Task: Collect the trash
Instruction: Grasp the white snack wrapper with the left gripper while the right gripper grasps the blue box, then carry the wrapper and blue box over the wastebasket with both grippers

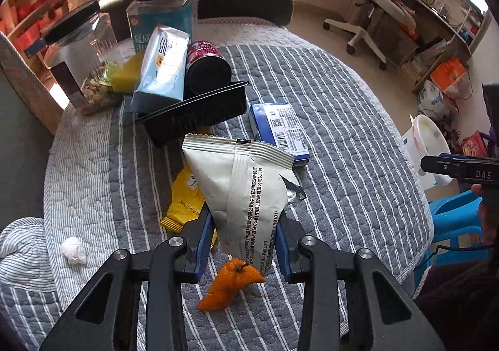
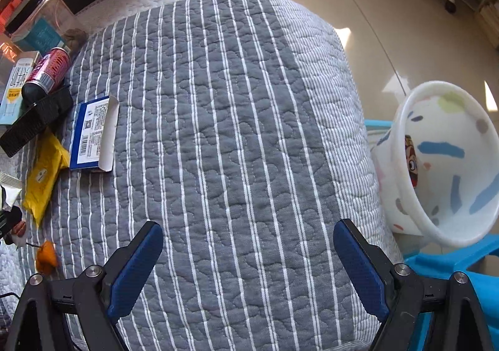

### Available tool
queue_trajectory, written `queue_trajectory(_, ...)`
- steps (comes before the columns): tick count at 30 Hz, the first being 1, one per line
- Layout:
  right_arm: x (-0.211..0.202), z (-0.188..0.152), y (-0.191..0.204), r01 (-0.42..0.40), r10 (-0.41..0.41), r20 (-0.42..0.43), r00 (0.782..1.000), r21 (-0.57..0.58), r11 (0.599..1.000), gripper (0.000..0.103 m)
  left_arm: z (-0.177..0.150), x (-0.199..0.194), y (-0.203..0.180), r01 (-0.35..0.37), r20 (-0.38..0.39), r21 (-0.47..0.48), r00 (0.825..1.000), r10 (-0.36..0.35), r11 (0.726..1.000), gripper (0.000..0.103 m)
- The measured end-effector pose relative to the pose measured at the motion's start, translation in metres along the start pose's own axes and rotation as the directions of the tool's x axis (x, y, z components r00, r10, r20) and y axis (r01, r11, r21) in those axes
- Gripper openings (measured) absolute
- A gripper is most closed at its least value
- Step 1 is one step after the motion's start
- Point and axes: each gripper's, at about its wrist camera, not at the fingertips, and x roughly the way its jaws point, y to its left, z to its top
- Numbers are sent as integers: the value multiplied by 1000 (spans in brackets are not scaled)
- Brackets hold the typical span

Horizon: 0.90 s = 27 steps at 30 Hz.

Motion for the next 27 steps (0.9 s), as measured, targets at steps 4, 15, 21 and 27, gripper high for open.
queue_trajectory(4, 15, 15, 41, -31, 31, -12, 999, -24, 999, 92, 2, -19, 27, 25, 49, -90, 999, -20, 996, 37)
queue_trajectory(15, 84, 36, 140, -77, 71, -74, 995, -80, 994, 92, 7, -59, 72, 51, 136, -183, 990, -26, 982, 36)
queue_trajectory(21, 108, 44, 156, -69, 66, -69, 995, -45, 997, 87, 6, -50, 83, 34, 90, -207, 996, -16, 978, 36)
queue_trajectory(27, 128, 50, 159, -78, 77, -75, 994, -10, 997, 66, 6, -42, 79, 23, 65, -188, 998, -11, 982, 36)
